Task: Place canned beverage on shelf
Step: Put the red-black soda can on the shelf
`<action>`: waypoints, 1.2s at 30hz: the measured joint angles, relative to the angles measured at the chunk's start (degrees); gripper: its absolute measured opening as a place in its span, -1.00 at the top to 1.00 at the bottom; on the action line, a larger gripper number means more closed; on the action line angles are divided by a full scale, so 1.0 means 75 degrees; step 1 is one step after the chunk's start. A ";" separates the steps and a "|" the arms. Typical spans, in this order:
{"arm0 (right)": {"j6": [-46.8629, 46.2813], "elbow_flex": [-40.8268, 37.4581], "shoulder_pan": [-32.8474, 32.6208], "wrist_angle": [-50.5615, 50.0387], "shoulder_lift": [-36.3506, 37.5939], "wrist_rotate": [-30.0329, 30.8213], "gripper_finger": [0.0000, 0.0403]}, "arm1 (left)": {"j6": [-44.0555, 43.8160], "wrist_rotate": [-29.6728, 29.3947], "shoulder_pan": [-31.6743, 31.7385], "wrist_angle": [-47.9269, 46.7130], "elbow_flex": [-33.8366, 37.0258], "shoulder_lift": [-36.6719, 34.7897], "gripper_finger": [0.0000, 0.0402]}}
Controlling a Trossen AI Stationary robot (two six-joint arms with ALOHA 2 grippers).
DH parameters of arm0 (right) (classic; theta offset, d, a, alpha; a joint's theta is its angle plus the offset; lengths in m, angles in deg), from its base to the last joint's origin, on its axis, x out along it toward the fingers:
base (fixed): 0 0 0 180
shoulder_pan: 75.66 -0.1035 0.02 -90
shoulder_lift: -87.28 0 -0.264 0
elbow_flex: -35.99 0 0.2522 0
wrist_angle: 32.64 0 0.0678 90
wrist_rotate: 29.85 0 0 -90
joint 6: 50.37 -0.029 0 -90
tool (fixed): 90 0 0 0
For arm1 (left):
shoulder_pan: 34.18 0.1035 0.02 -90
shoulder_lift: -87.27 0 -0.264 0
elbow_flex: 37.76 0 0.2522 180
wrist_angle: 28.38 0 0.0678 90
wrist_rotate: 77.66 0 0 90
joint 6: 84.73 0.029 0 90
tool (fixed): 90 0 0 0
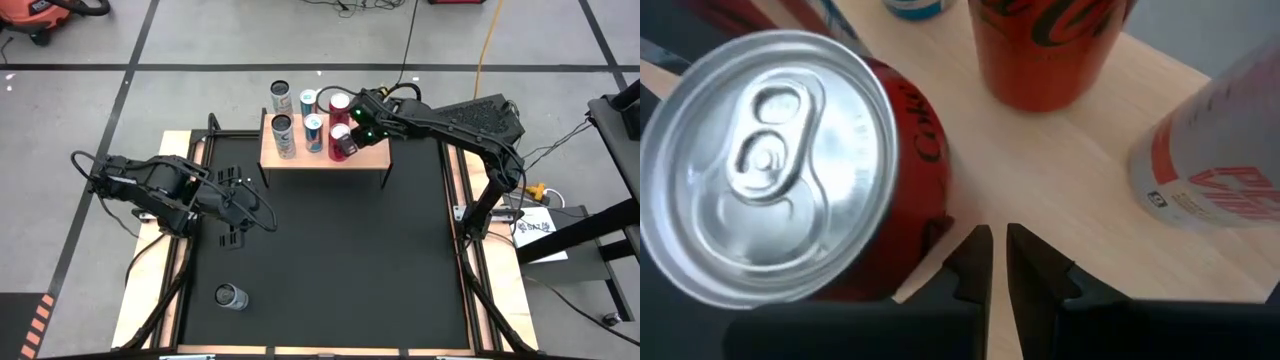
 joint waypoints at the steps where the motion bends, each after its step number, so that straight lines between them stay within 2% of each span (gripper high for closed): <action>1: 0.0023 0.0000 0.0000 -0.0027 0.0000 0.0000 0.92 | -0.0001 0.0000 0.0000 -0.0001 0.0000 0.0000 -0.08; 9: 0.0125 0.0000 -0.0014 -0.0927 0.0282 0.0047 0.92 | -0.0003 0.0000 0.0000 0.0000 0.0000 0.0000 -0.08; 16: 0.0000 0.0000 -0.0503 -0.1401 0.0525 -0.0172 0.92 | -0.0003 0.0000 0.0000 -0.0001 0.0000 0.0000 -0.08; 20: 0.0023 0.0000 -0.0738 -0.1124 0.0444 -0.0537 0.92 | -0.0003 0.0000 0.0000 0.0000 0.0002 -0.0001 -0.08; 36: 0.0076 0.0000 -0.0852 0.0206 0.0255 -0.0560 0.92 | -0.0006 0.0000 0.0000 0.0000 0.0000 0.0002 -0.08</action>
